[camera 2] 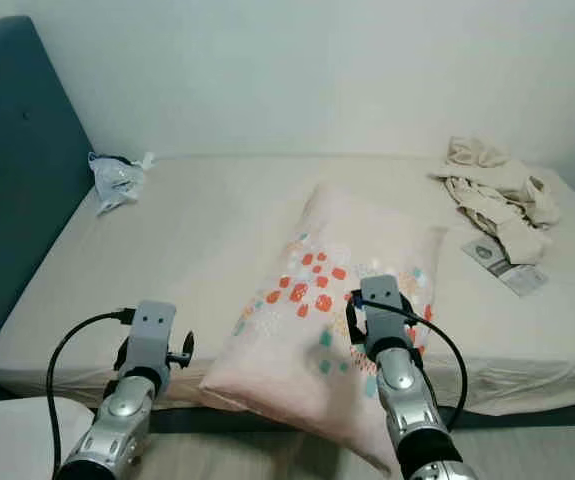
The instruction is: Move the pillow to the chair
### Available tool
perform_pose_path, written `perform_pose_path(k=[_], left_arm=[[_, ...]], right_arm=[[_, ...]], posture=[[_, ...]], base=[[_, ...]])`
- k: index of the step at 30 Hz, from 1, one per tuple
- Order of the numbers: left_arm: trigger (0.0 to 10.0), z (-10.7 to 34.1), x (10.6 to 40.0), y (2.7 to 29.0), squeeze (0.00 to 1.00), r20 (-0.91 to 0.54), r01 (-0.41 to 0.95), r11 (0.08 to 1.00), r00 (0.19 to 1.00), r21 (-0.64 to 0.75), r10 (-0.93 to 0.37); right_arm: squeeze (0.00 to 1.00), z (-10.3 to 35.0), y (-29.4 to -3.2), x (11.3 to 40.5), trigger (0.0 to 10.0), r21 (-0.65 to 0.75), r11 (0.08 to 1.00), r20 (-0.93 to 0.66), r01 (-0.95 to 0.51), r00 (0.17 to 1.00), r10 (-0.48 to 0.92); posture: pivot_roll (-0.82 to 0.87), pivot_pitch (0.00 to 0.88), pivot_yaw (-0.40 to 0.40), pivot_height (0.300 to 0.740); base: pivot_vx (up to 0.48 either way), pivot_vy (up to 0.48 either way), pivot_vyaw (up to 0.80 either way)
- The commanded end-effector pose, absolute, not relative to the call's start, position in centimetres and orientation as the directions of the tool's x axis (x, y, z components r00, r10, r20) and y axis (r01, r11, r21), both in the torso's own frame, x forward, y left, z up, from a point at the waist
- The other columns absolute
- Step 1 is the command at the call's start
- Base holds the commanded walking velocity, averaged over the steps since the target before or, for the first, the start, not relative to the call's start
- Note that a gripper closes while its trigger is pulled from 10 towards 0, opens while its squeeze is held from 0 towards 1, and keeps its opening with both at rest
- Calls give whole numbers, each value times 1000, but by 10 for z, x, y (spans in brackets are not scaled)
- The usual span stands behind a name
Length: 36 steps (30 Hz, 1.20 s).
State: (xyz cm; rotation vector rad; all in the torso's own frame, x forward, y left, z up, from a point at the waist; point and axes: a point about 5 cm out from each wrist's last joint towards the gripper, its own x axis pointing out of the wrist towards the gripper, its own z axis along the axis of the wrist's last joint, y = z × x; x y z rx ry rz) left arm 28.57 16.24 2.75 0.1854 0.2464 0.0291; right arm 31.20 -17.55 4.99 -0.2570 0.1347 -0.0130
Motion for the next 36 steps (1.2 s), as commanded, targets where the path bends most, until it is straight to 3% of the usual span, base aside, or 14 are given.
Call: perform_pose_path(k=[1,8,12,19,27,28,29,36], left_arm=[[10000,28,283,152,0,-220,39,980,975,193,4],[10000,36,286,139,0,-180,46,983,984,176,-13],[10000,30,281,132,0,-217,121,975,973,188,-79],[10000,22,274,136,0,-260,82,981,965,176,-34],[10000,30,285,142,0,-281,35,995,960,94,-7],[10000,31,288,141,0,-278,45,994,960,105,-14],[10000,30,289,141,0,-286,57,988,958,144,-14],[10000,28,285,150,0,-322,18,986,946,165,37]], right_arm=[[0,48,-174,307,10000,-214,976,-122,-34,993,8],[0,48,-174,300,10000,-71,995,-105,-70,993,62],[0,43,-178,296,10000,-37,999,-129,-33,991,28],[0,27,-178,283,10000,-67,998,-211,-19,978,5],[0,20,-161,282,10000,-68,995,-258,-75,965,55],[0,20,-158,284,10000,-58,994,-261,-90,963,72],[0,18,-157,284,10000,-59,993,-269,-101,960,82],[0,22,-157,289,10000,-44,994,-277,-103,957,87]], posture=[[-25,92,-35,740],[-31,115,-48,740],[-61,135,-22,740],[-85,121,36,740],[-42,100,11,740],[-18,138,-23,740],[-14,121,-28,740],[-36,106,-4,740]], base=[[0,0,0],[0,0,0],[0,0,0],[0,0,0],[0,0,0],[0,0,0],[0,0,0],[0,0,0]])
